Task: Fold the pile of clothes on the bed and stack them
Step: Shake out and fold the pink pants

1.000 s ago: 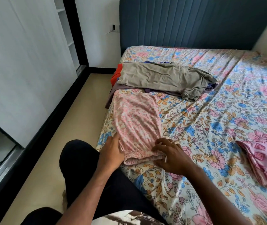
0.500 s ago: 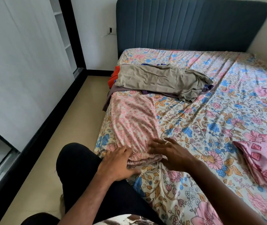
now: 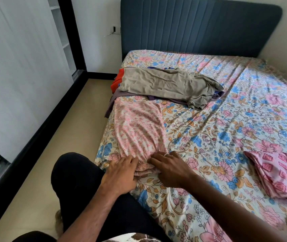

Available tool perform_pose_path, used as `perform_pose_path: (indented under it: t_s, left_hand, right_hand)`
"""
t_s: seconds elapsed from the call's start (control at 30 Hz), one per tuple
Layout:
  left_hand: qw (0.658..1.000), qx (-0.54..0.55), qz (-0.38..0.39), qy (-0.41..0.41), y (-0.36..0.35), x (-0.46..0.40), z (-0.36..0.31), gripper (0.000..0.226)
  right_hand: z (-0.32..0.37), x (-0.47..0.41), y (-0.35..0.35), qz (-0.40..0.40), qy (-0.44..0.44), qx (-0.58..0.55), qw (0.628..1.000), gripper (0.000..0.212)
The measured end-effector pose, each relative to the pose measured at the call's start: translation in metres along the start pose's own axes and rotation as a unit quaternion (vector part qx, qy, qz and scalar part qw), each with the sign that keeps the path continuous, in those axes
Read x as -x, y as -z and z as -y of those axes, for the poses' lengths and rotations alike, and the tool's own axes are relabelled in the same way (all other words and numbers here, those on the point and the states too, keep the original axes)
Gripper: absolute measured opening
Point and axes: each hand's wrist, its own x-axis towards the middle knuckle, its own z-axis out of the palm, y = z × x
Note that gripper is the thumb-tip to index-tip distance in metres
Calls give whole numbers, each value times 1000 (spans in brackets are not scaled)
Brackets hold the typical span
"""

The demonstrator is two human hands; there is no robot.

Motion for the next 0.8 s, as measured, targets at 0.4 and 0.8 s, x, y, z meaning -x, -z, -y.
perform_pose_path:
  t_s: [0.4, 0.8]
  left_hand:
    - [891, 401, -211, -11, 5, 2, 26, 27]
    - [747, 600, -268, 97, 25, -40, 49, 29]
  right_hand:
    - [-15, 4, 23, -218, -60, -319, 920, 13]
    - [-22, -54, 30, -288, -180, -542, 769, 45]
